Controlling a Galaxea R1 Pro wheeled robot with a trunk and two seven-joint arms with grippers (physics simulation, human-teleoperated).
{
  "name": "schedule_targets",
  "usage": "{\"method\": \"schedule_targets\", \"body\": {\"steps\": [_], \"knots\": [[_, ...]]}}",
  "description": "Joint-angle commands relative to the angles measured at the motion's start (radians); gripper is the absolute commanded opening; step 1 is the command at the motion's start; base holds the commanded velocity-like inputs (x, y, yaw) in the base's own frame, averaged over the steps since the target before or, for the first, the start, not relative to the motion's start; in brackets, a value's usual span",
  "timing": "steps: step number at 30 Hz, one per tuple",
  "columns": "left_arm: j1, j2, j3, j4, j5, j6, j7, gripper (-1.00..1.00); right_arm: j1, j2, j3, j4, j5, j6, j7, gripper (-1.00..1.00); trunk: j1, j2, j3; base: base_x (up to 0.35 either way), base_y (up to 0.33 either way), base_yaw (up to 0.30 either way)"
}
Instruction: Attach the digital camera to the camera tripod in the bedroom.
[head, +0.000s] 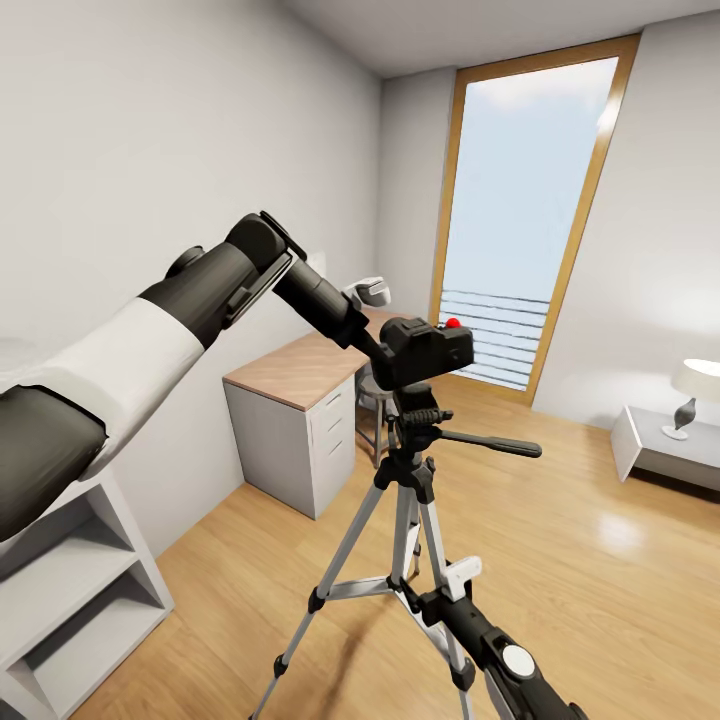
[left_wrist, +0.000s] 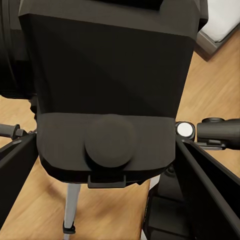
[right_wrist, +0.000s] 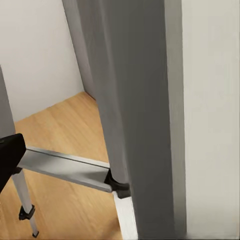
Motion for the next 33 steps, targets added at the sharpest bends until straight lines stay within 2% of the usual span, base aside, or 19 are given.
{"method": "schedule_targets", "body": {"steps": [1, 23, 24, 33], "knots": [[-0.002, 0.000, -0.003, 0.001, 0.002, 0.011, -0.003, -1.00, -0.001, 0.000, -0.001, 0.002, 0.004, -0.004, 0.002, 1.00, 0.001, -0.002, -0.002, 0.000, 0.000, 0.000], [0.002, 0.000, -0.004, 0.000, 0.002, 0.011, -0.003, -1.00, -0.001, 0.001, 0.000, 0.016, 0.005, -0.007, 0.002, 1.00, 0.001, -0.002, -0.002, 0.000, 0.000, 0.000], [0.002, 0.000, -0.004, 0.000, 0.002, 0.011, -0.003, -1.00, -0.001, 0.001, 0.000, 0.016, 0.005, -0.007, 0.002, -1.00, 0.001, -0.002, -0.002, 0.000, 0.000, 0.000], [0.003, 0.002, -0.004, 0.001, 0.002, 0.011, -0.003, -1.00, -0.001, 0.001, 0.002, 0.018, 0.005, -0.009, 0.002, -1.00, 0.001, -0.002, -0.002, 0.000, 0.000, 0.000]]}}
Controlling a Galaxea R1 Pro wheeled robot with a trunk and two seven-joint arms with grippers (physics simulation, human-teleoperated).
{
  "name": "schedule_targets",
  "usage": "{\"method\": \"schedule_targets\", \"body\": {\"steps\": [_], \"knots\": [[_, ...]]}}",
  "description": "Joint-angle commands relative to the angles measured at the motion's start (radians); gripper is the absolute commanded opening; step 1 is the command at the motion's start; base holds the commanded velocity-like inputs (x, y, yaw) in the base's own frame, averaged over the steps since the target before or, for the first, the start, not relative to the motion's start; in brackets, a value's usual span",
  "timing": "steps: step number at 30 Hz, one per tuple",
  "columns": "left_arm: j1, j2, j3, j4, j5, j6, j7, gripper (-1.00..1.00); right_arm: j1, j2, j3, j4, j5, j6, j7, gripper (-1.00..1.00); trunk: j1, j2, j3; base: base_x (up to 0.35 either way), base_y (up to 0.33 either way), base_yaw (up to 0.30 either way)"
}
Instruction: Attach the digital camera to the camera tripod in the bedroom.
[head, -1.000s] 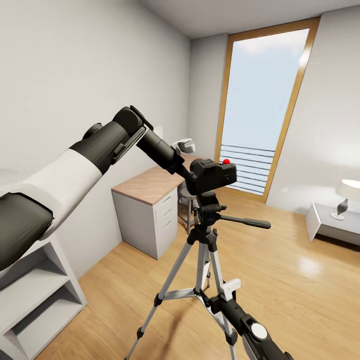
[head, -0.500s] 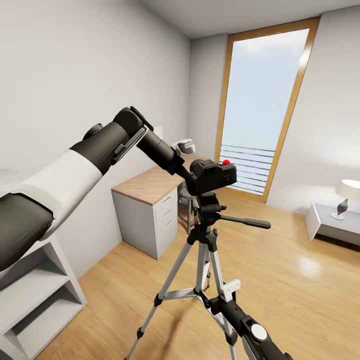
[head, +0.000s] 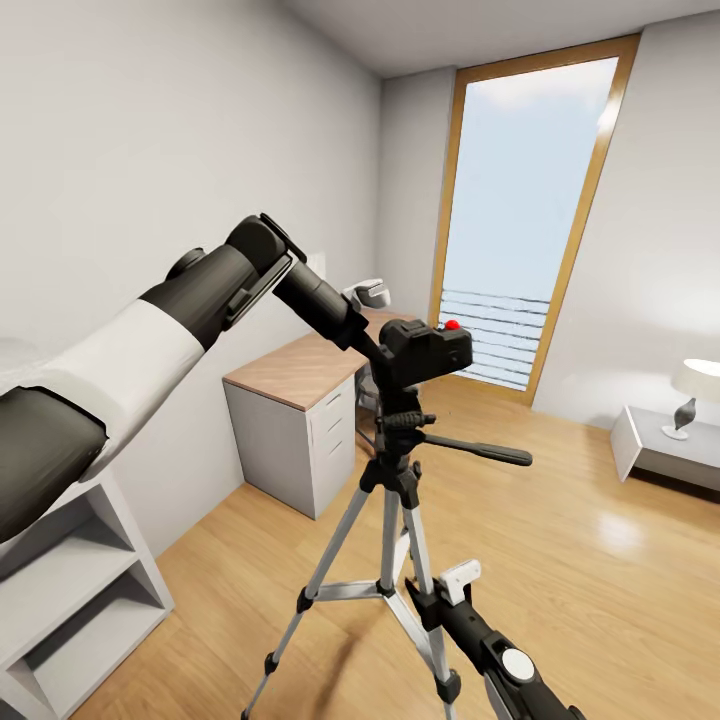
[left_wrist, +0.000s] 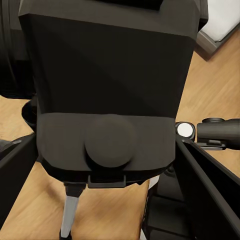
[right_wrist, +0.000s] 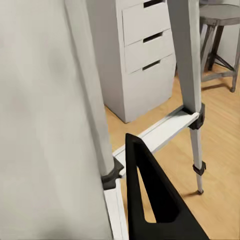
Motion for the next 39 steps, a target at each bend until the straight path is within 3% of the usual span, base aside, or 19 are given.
{"method": "schedule_targets", "body": {"steps": [1, 36, 39], "knots": [[-0.002, 0.000, -0.003, 0.000, 0.002, 0.011, -0.004, -1.00, -0.001, 0.000, -0.002, 0.000, 0.003, -0.003, 0.002, -1.00, 0.001, -0.002, -0.002, 0.000, 0.000, 0.000], [-0.002, 0.007, -0.006, 0.001, 0.002, 0.011, -0.005, -1.00, -0.001, 0.000, 0.001, 0.002, 0.004, -0.008, -0.004, -1.00, 0.001, -0.002, -0.002, 0.000, 0.000, 0.000], [-0.002, 0.017, -0.007, 0.001, 0.002, 0.011, -0.005, -1.00, -0.001, 0.000, 0.001, 0.002, 0.004, -0.008, -0.006, -1.00, 0.001, -0.002, -0.002, 0.000, 0.000, 0.000]]}}
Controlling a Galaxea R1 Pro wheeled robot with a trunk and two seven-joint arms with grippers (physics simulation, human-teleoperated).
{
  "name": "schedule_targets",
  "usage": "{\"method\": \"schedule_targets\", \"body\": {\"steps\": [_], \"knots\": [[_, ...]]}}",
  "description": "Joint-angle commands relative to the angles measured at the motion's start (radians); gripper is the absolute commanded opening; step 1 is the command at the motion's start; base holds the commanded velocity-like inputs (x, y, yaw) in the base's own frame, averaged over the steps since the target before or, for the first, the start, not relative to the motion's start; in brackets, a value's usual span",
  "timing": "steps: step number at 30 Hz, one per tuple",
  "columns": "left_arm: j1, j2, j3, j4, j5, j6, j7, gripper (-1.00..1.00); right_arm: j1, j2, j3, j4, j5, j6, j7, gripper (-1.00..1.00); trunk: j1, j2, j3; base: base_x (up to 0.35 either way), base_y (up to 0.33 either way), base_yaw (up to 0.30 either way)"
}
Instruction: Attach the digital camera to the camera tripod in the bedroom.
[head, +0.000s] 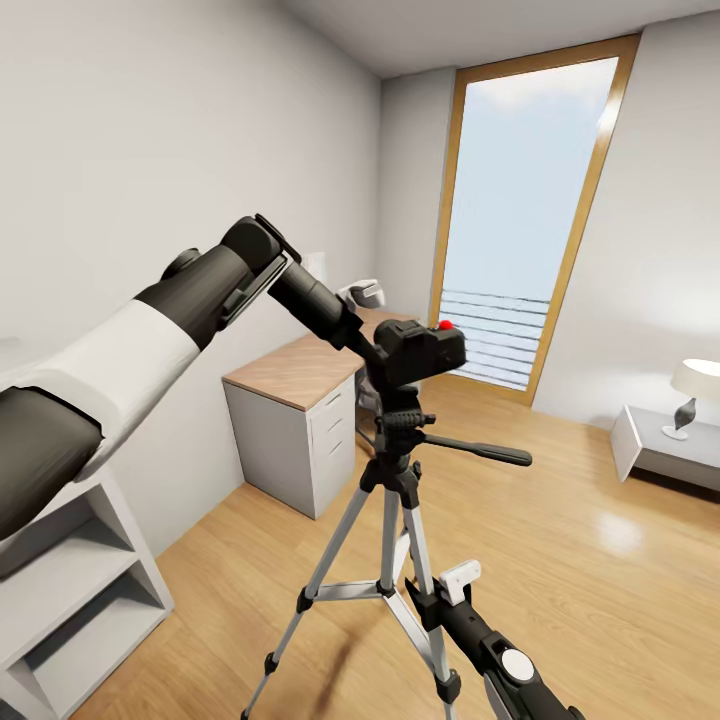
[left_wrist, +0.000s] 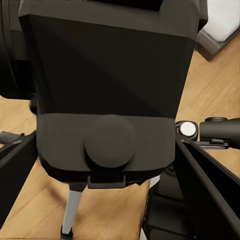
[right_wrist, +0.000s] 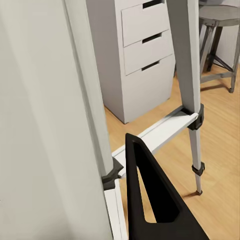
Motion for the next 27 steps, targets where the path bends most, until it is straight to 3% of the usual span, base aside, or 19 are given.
{"method": "schedule_targets", "body": {"steps": [1, 2, 6, 25, 27], "knots": [[-0.002, 0.003, -0.004, -0.001, 0.003, 0.011, -0.004, -1.00, -0.001, 0.000, -0.002, 0.001, 0.003, -0.003, 0.001, -1.00, 0.001, -0.002, -0.002, 0.000, 0.000, 0.000], [-0.002, 0.018, -0.016, -0.001, 0.003, 0.011, -0.004, -1.00, -0.001, 0.000, -0.002, 0.001, 0.003, -0.003, 0.001, -1.00, 0.001, -0.002, -0.002, 0.000, 0.000, 0.000], [-0.002, 0.032, -0.032, 0.000, 0.003, 0.011, -0.004, -1.00, -0.001, 0.000, -0.002, 0.001, 0.003, -0.003, 0.001, -1.00, 0.001, -0.002, -0.002, 0.000, 0.000, 0.000], [-0.001, 0.048, -0.036, 0.011, 0.003, 0.011, -0.002, -1.00, -0.001, -0.001, -0.002, 0.001, 0.004, -0.003, 0.001, -1.00, 0.001, -0.002, -0.002, 0.000, 0.000, 0.000], [0.005, 0.047, -0.036, 0.011, 0.003, 0.011, -0.002, -1.00, -0.001, -0.001, -0.001, 0.004, 0.018, -0.004, 0.001, -1.00, 0.001, -0.002, -0.002, 0.000, 0.000, 0.000]]}}
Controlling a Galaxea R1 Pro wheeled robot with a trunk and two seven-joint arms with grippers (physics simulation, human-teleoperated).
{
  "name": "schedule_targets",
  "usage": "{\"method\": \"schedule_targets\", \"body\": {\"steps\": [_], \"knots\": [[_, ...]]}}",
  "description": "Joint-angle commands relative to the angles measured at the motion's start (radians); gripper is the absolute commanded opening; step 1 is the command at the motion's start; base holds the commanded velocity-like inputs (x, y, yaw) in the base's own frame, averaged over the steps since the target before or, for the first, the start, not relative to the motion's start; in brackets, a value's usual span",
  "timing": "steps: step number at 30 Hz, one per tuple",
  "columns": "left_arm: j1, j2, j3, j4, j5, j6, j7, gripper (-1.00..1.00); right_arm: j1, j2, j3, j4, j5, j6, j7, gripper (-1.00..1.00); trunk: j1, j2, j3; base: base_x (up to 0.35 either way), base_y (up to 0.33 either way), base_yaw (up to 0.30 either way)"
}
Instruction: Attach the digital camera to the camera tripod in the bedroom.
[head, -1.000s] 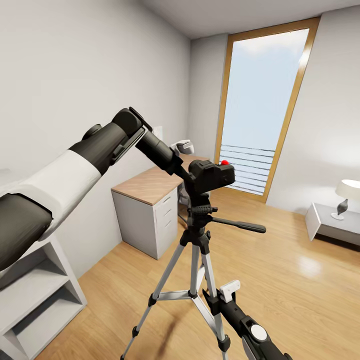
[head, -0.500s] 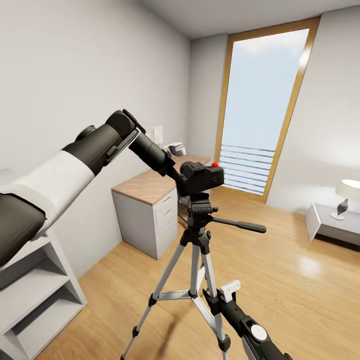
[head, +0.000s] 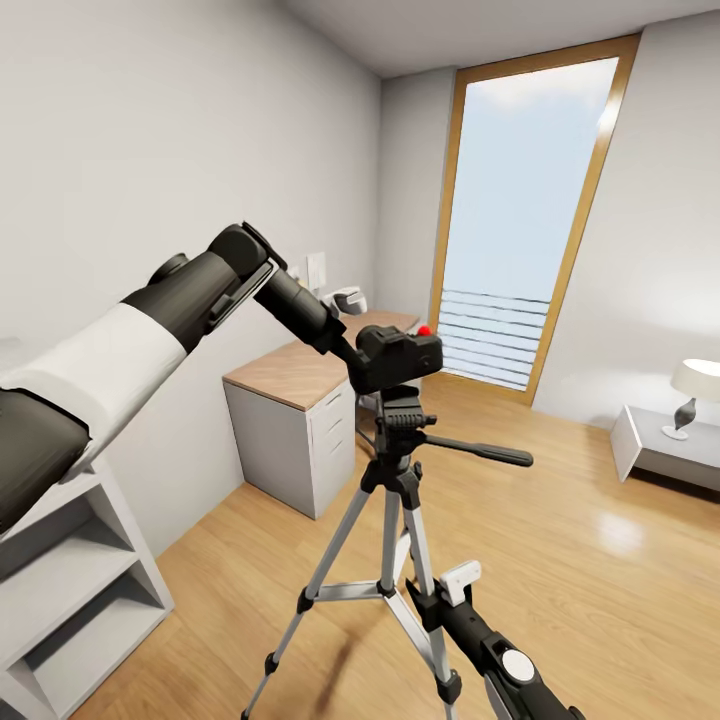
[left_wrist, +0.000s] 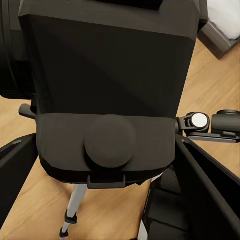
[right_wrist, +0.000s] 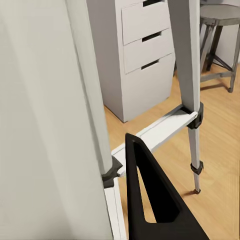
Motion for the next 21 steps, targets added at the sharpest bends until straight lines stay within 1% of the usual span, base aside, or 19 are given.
{"method": "schedule_targets", "body": {"steps": [1, 7, 21], "knots": [[-0.001, 0.001, -0.004, -0.001, 0.002, 0.011, -0.004, -1.00, -0.001, 0.001, -0.001, 0.003, 0.009, -0.004, 0.003, -1.00, 0.001, -0.002, -0.002, 0.000, 0.000, 0.000], [-0.001, 0.000, -0.004, 0.001, 0.002, 0.011, -0.004, -1.00, -0.001, 0.000, -0.001, 0.015, 0.014, -0.006, 0.003, -1.00, 0.001, -0.002, -0.002, 0.000, 0.000, 0.000], [0.001, -0.014, -0.001, 0.000, 0.002, 0.011, -0.004, -1.00, -0.001, -0.001, 0.000, 0.018, 0.014, -0.006, 0.003, -1.00, 0.001, -0.002, -0.002, 0.000, 0.000, 0.000]]}}
